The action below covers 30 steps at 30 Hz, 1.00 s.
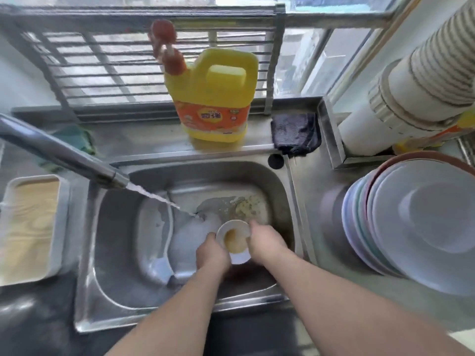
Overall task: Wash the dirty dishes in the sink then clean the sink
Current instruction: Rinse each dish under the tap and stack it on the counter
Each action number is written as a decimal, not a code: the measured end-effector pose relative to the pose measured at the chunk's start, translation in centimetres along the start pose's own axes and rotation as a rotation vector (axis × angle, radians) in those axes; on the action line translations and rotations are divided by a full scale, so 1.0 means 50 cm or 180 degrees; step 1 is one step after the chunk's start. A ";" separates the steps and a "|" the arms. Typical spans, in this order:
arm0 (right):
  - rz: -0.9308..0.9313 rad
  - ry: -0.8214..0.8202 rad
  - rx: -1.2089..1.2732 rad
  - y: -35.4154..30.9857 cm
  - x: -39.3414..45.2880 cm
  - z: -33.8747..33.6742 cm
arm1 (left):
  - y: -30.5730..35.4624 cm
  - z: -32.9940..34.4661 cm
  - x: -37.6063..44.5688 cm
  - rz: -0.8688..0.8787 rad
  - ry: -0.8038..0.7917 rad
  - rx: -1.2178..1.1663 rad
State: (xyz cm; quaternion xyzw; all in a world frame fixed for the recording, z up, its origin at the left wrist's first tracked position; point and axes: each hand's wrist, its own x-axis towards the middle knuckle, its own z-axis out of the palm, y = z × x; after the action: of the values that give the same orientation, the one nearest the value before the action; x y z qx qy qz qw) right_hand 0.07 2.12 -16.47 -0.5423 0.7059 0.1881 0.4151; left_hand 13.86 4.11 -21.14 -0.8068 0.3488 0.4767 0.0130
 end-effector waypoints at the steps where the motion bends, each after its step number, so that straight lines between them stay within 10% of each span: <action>1: -0.0034 0.0071 -0.0090 -0.001 -0.005 0.007 | -0.006 -0.004 -0.006 -0.0134 -0.0035 -0.0340; 9: 0.0089 0.0219 0.0014 -0.026 -0.006 0.011 | 0.031 -0.065 -0.053 0.0253 -0.0499 -0.0794; 17: 0.0733 0.0543 0.1759 -0.040 -0.029 -0.018 | 0.046 -0.106 -0.081 0.0272 -0.1032 -0.1538; 21: 0.0521 -0.0087 0.3594 -0.072 -0.080 -0.032 | 0.032 -0.179 -0.094 -0.0318 -0.1202 -0.2422; 30: 0.0450 -0.1358 0.4756 -0.160 -0.146 -0.042 | -0.008 -0.339 -0.118 -0.0407 -0.1229 -0.3211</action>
State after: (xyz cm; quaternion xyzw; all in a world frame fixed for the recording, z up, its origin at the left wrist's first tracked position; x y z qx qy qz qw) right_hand 7.14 2.32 -7.98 -0.0248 0.5832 -0.2111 0.7840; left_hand 25.20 1.64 -7.43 -0.6302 0.0182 0.7228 -0.2830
